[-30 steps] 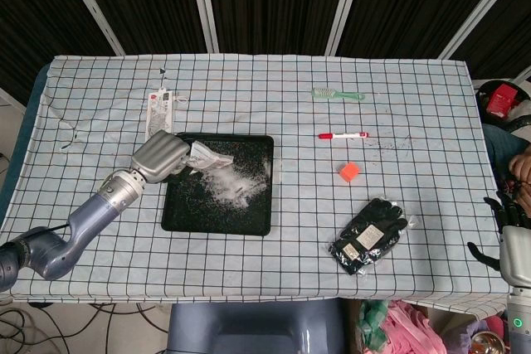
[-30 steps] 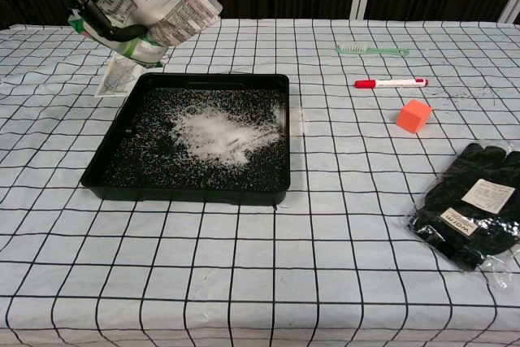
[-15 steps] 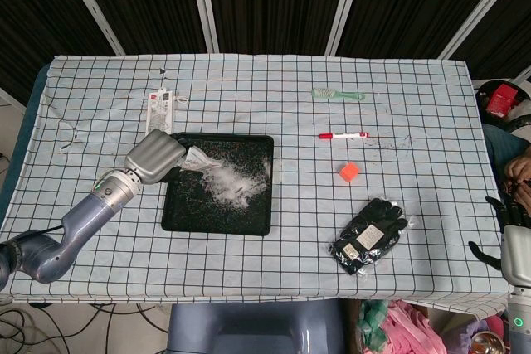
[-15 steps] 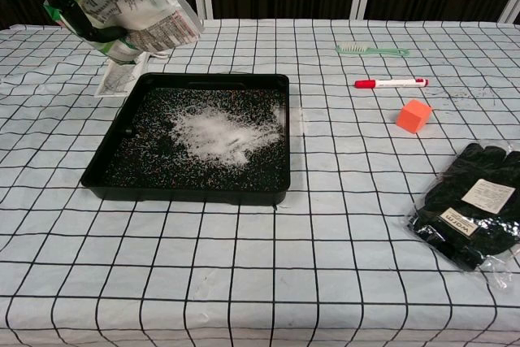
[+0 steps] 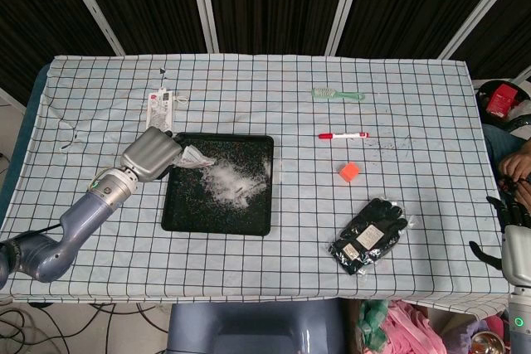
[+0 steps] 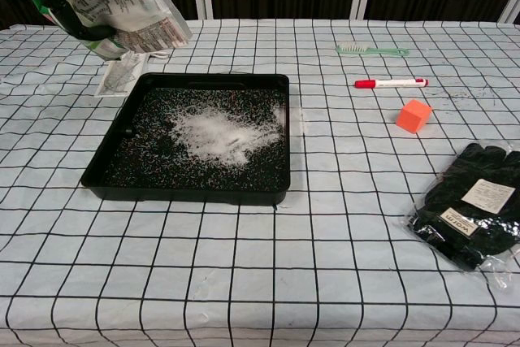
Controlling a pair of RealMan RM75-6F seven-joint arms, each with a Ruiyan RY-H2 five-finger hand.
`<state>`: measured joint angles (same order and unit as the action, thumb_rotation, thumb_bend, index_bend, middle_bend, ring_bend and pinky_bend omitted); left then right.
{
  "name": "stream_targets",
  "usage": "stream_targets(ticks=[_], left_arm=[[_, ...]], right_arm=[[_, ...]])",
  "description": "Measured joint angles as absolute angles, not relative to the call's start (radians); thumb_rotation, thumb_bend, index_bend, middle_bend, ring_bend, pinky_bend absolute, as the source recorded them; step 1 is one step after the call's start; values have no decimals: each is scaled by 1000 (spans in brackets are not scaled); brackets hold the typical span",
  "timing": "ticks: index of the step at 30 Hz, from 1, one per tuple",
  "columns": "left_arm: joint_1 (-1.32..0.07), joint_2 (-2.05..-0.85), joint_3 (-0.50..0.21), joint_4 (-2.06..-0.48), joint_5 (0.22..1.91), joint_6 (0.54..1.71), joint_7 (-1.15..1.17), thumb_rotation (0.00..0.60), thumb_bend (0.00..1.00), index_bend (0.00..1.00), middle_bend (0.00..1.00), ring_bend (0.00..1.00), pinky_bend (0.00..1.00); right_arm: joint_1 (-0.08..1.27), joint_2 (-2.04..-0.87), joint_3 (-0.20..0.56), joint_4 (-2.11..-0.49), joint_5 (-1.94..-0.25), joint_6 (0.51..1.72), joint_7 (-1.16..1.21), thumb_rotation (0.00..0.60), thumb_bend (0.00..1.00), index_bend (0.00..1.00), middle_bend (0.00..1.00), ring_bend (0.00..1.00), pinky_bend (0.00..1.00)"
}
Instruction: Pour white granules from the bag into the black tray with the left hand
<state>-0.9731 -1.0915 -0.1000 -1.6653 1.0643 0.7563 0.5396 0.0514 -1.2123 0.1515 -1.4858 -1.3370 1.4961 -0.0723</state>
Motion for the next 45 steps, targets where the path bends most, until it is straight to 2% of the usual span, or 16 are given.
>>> stream_targets(ticks=[14, 30, 36, 45], left_arm=[[-988, -1117, -72, -1619, 1085, 734, 553, 600, 770, 540, 541, 450, 598], [-1018, -1135, -49, -1627, 1012, 741, 635, 600, 773, 547, 536, 450, 596], [-991, -1160, -73, -1615, 1044, 774, 518, 600, 773, 549, 536, 450, 596], [-914, -1233, -111, -1506, 1223, 865, 120, 600, 770, 548, 534, 449, 591]], right_arm=[[52, -1214, 152, -1484, -1333, 1491, -78, 600, 116, 177, 99, 143, 310], [50, -1212, 154, -1483, -1334, 1494, -71, 600, 115, 177, 99, 143, 310], [51, -1212, 153, -1482, -1335, 1493, -74, 600, 115, 177, 99, 143, 310], [51, -1215, 154, -1481, -1333, 1493, -82, 600, 115, 178, 99, 143, 309]])
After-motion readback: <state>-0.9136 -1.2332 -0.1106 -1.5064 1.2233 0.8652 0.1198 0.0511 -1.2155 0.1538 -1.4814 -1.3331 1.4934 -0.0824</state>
